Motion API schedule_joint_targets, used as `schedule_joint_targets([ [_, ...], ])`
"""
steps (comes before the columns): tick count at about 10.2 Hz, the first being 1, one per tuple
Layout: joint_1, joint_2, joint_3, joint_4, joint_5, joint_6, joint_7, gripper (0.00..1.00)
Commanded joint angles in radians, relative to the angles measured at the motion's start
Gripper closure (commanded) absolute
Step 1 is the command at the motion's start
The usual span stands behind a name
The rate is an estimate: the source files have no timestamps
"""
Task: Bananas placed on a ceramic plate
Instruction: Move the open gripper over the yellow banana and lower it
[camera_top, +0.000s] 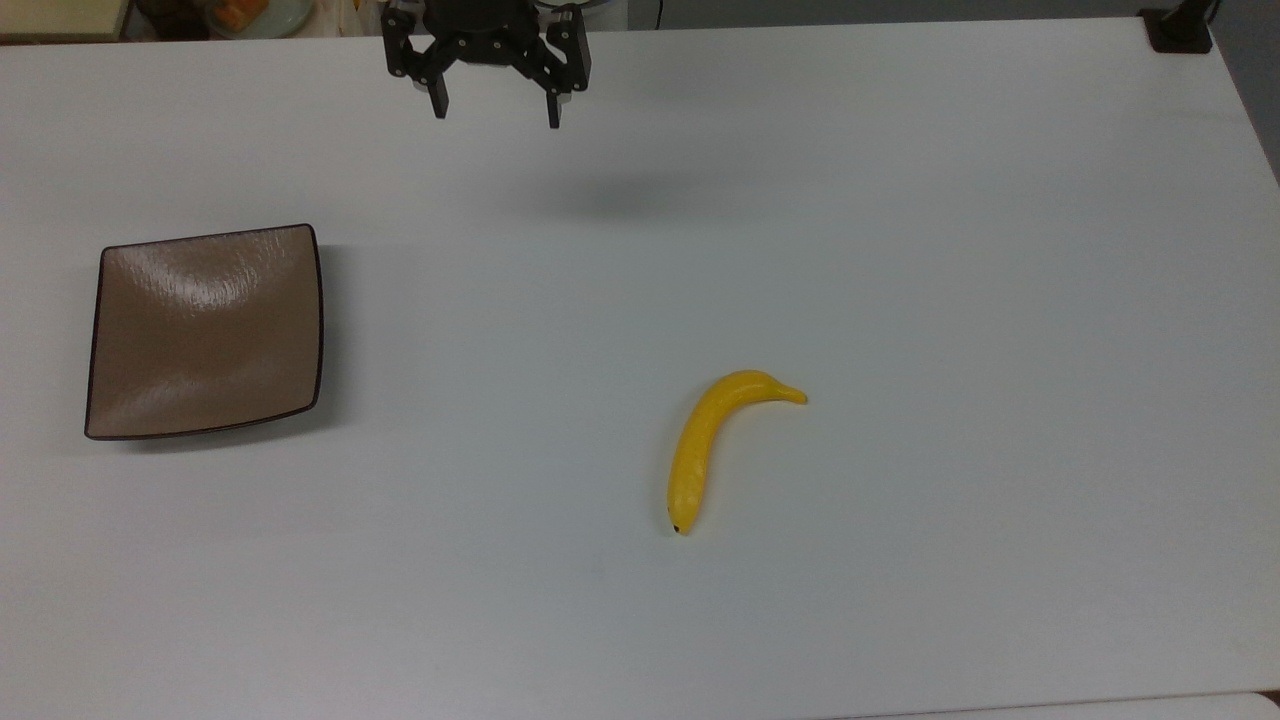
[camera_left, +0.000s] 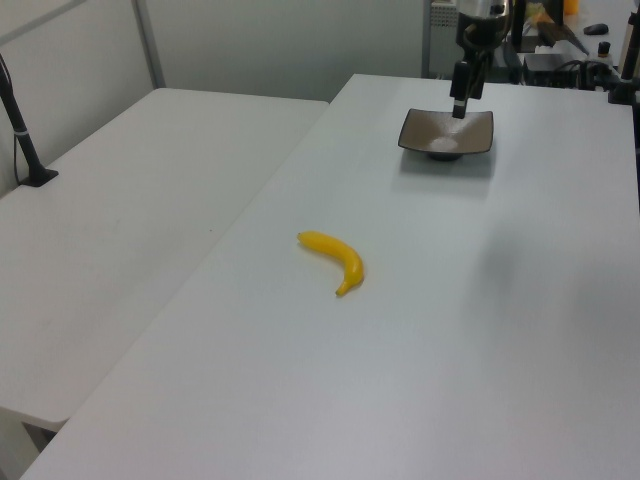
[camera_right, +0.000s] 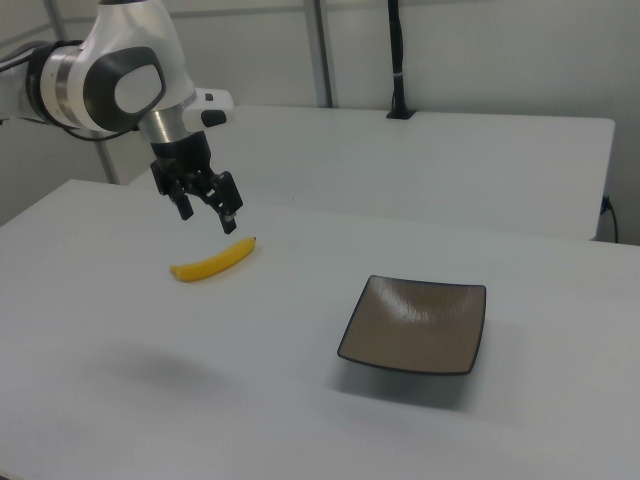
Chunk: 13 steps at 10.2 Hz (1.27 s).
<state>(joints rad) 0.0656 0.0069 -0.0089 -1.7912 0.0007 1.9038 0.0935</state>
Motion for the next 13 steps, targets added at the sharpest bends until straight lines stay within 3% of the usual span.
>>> schedule_joint_targets([
  [1, 0.011, 0.040, 0.019, -0.014, 0.039, 0.150, 0.125, 0.00],
  [5, 0.091, 0.132, 0.030, -0.013, 0.056, 0.323, 0.387, 0.00],
  [9, 0.129, 0.246, 0.075, -0.013, -0.025, 0.499, 0.604, 0.00],
  [13, 0.131, 0.404, 0.096, 0.097, -0.070, 0.535, 0.649, 0.00],
])
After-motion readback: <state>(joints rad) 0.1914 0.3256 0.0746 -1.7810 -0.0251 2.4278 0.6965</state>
